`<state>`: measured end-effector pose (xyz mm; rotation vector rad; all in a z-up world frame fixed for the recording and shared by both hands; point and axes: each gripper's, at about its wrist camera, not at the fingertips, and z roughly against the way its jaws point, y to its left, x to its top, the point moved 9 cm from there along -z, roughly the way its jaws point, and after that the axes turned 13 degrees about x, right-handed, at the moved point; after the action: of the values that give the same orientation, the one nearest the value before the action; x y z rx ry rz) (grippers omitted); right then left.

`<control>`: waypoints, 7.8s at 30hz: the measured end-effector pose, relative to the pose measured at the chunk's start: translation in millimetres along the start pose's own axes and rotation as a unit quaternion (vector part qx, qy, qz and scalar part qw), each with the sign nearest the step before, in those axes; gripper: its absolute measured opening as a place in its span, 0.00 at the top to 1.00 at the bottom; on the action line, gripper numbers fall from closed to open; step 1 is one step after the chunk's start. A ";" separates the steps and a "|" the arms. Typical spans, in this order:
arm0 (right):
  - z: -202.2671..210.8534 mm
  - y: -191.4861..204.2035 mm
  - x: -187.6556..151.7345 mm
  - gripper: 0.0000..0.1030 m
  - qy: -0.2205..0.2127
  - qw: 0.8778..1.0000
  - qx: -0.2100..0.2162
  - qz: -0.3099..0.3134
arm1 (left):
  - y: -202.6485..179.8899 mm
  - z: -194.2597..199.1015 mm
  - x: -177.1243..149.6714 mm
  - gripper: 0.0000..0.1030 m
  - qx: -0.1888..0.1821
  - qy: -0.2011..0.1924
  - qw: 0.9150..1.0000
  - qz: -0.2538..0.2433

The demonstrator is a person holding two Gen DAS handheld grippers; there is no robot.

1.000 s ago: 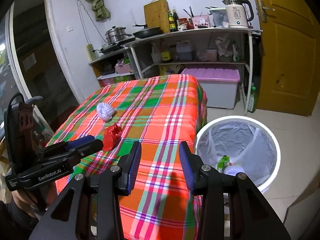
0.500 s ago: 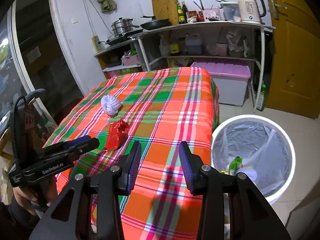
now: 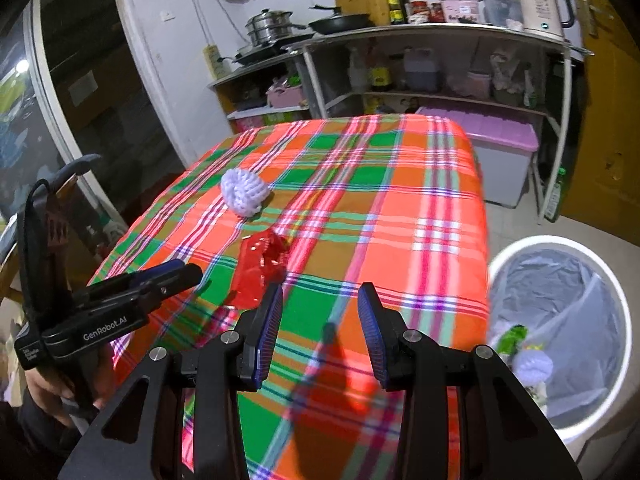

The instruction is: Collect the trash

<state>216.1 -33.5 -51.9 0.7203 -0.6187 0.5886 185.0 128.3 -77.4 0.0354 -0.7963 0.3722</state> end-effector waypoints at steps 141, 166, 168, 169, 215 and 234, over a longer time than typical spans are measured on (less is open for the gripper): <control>145.5 -189.3 -52.6 0.86 -0.090 0.970 -0.144 -0.174 | -282.1 -28.8 -21.6 0.63 -0.148 0.028 0.969 -0.196; 127.3 -222.7 -73.6 0.68 -0.066 0.965 -0.147 -0.209 | -304.0 -73.5 -46.0 0.50 -0.146 0.099 0.962 -0.206; 128.7 -221.5 -73.3 0.68 -0.069 0.965 -0.147 -0.208 | -303.5 -72.4 -45.4 0.50 -0.147 0.098 0.963 -0.205; 129.5 -220.7 -72.2 0.68 -0.070 0.965 -0.148 -0.207 | -303.5 -71.6 -45.0 0.50 -0.148 0.097 0.963 -0.203; 192.0 -39.5 -79.0 0.64 -0.119 0.976 -0.178 -0.046 | -199.4 103.2 -55.2 0.50 -0.100 -0.065 0.978 -0.170; 201.1 -18.3 -105.5 0.64 -0.120 0.976 -0.181 -0.034 | -172.9 131.6 -83.4 0.50 -0.082 -0.075 0.980 -0.165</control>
<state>95.8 -222.9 -12.7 0.4683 -0.8954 0.3142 99.5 -81.7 -25.1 0.0412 -0.9514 -0.0118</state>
